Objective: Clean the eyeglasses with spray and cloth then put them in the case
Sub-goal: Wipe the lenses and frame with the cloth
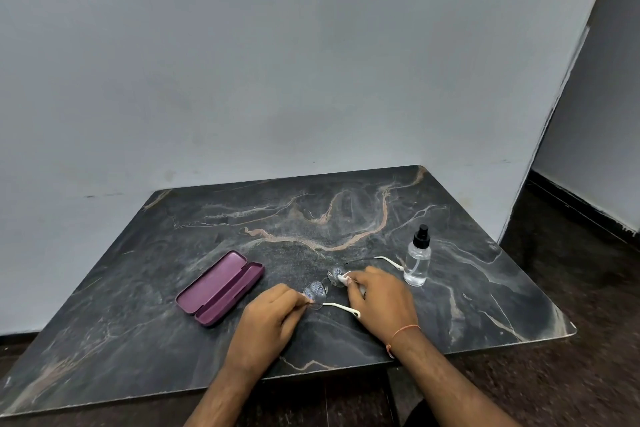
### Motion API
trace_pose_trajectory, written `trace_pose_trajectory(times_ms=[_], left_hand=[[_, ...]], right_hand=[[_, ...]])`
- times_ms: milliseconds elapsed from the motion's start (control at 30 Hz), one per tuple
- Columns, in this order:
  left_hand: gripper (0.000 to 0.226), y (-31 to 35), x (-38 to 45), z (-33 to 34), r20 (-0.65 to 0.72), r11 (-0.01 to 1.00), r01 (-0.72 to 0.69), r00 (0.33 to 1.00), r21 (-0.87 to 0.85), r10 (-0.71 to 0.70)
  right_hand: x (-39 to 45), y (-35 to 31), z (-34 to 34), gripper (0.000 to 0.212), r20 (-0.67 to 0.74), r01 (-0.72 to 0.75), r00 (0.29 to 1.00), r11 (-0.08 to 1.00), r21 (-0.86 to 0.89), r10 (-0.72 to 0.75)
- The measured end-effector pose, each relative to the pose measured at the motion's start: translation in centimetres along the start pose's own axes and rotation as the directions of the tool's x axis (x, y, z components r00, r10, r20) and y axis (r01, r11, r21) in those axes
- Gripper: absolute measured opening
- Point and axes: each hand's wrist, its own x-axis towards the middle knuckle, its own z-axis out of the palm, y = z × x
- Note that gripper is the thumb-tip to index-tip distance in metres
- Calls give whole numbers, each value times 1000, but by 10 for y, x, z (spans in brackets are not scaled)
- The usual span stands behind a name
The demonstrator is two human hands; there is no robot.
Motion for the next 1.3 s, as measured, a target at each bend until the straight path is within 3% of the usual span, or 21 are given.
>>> trace_pose_trajectory(times_ms=[167,367,500,667,800,900,1133,1300], left_hand=[[4,-3,-1,1,-8,1000,15,1000,-2,-15],[17,-2,-1,1,-12,1000,19,1000,-2,-19],[5,-3,-1,0,-19,1000,26,999,4,-26],[17,-1,0,0,-60,999,48,997,6,-47],[8,-1,0,1,-126,995,97,988,23,-93],[14,-4,0,2,-175,991,133,976,-9,-133],[28,-10,0,4,-259,973,209,938,-102,-229],[20,0,1,6,-309,871,332,839,-362,-449]], right_hand=[[-1,2,1,28,9,19,1000,998,55,-19],[1,2,3,28,-36,-15,999,999,32,16],[2,3,3,28,-5,12,1000,999,35,-11],[0,4,-1,24,31,16,999,987,163,-21],[0,8,-5,13,-48,8,999,898,440,14],[-2,7,-8,12,-66,-7,996,822,570,55],[-6,5,-12,28,-51,-31,994,691,722,97],[-15,-4,-19,23,31,-104,990,549,830,141]])
